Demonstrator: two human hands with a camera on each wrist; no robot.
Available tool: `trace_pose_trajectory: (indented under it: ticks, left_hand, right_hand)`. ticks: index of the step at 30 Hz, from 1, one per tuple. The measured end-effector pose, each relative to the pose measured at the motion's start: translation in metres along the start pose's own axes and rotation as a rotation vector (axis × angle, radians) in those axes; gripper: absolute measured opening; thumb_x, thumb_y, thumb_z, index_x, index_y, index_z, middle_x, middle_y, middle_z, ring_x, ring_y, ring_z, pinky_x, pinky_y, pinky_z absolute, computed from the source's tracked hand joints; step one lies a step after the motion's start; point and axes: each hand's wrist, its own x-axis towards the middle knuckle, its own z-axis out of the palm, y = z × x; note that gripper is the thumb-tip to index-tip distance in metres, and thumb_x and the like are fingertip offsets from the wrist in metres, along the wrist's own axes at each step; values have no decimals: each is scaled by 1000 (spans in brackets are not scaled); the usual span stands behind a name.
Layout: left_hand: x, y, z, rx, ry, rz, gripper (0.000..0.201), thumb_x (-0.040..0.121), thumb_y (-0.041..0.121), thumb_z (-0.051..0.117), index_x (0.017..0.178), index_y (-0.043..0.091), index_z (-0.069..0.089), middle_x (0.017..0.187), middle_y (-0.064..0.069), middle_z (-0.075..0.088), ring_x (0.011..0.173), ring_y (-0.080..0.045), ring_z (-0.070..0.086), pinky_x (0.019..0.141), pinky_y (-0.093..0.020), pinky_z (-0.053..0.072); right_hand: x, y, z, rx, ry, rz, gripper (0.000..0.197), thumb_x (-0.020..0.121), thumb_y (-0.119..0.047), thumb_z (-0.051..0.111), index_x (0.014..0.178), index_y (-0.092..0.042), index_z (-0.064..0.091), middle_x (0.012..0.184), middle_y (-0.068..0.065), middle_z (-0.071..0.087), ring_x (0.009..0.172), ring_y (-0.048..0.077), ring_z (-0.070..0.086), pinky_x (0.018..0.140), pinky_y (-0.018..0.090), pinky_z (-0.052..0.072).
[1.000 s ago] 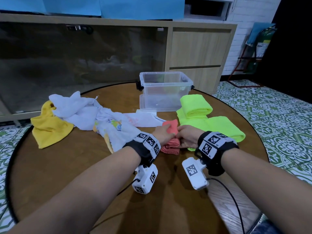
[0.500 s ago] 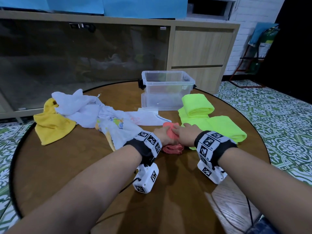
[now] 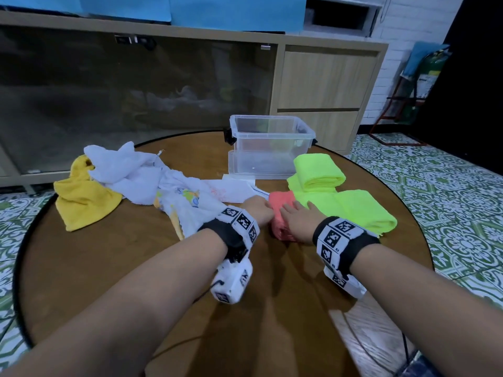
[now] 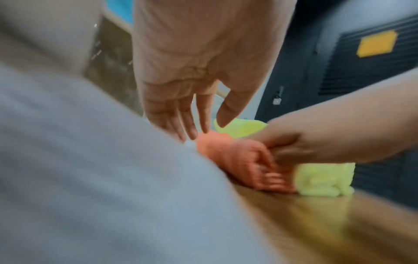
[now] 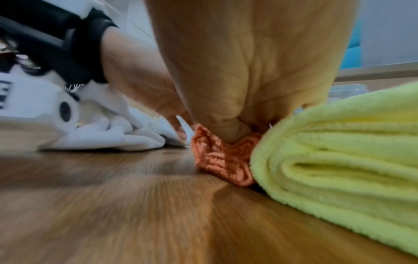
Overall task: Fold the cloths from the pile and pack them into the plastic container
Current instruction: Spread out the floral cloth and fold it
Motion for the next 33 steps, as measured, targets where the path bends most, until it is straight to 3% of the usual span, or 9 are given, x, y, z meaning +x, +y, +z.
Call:
trace_pose_trajectory:
  ticks: [3, 6, 9, 12, 16, 21, 26, 29, 33]
  left_hand:
    - [-1, -23, -31, 559, 121, 30, 38, 91, 29, 49, 128, 20, 55, 133, -7, 49, 123, -26, 45, 98, -38, 37]
    - [-4, -57, -54, 807, 20, -36, 52, 89, 46, 51, 137, 27, 43, 141, -6, 34, 132, -28, 29, 104, -45, 29]
    - [-8, -85, -70, 669, -16, -207, 65, 88, 52, 51, 143, 21, 35, 147, -11, 27, 136, -32, 25, 110, -43, 26]
    - [-14, -96, -80, 543, -32, -273, 67, 90, 50, 51, 144, 14, 33, 147, -13, 32, 134, -30, 33, 108, -36, 28]
    - [-16, -99, -89, 645, -105, -218, 49, 98, 38, 40, 137, 10, 42, 140, -8, 45, 120, -21, 46, 97, -28, 33]
    - [-19, -113, -98, 423, -24, -209, 52, 95, 46, 43, 134, 12, 48, 140, -10, 46, 127, -26, 43, 104, -33, 32]
    - [-21, -138, -118, 351, 175, -317, 42, 90, 44, 54, 107, 5, 56, 103, -10, 57, 95, -25, 55, 78, -31, 42]
    - [-24, -147, -121, 444, 54, -348, 38, 88, 30, 59, 61, 13, 39, 61, 0, 40, 55, -11, 38, 51, -18, 30]
    - [-29, -134, -128, 423, 1, -206, 29, 89, 12, 54, 63, 15, 42, 62, 3, 35, 53, -8, 31, 48, -17, 25]
  right_hand:
    - [1, -3, 3, -47, -10, 11, 56, 99, -8, 24, 150, -7, 1, 159, 8, 0, 146, 27, 0, 117, 48, 5]
    - [-2, -5, -1, -68, 6, 33, 56, 100, -9, 27, 150, -6, 2, 158, 10, 2, 146, 28, 1, 118, 48, 6]
    - [-2, -10, -10, 56, 119, 8, 54, 99, -12, 30, 148, 1, 10, 155, 17, 13, 144, 31, 11, 116, 43, 18]
    - [-2, -27, -12, 254, 20, 15, 52, 97, -13, 34, 143, 4, 18, 149, 19, 23, 137, 32, 26, 111, 40, 26]
    - [4, -38, 1, 259, -19, 72, 53, 101, -11, 23, 148, 3, 0, 156, 18, 3, 144, 31, 8, 117, 38, 12]
    - [2, -31, -5, 265, -29, 119, 54, 102, -13, 20, 148, 3, -5, 157, 19, -4, 145, 31, 3, 118, 36, 7]
    - [5, -35, -9, 220, -42, 116, 62, 98, -19, 34, 148, 1, 4, 156, 17, 7, 144, 30, 12, 116, 39, 18]
    - [4, -34, -24, 173, 46, 104, 44, 97, -23, 34, 135, -2, 41, 139, 16, 42, 125, 30, 43, 101, 37, 38]
    - [7, -39, -42, 122, 324, 30, 34, 95, -18, 36, 125, -10, 51, 128, 11, 53, 117, 29, 49, 94, 37, 42]
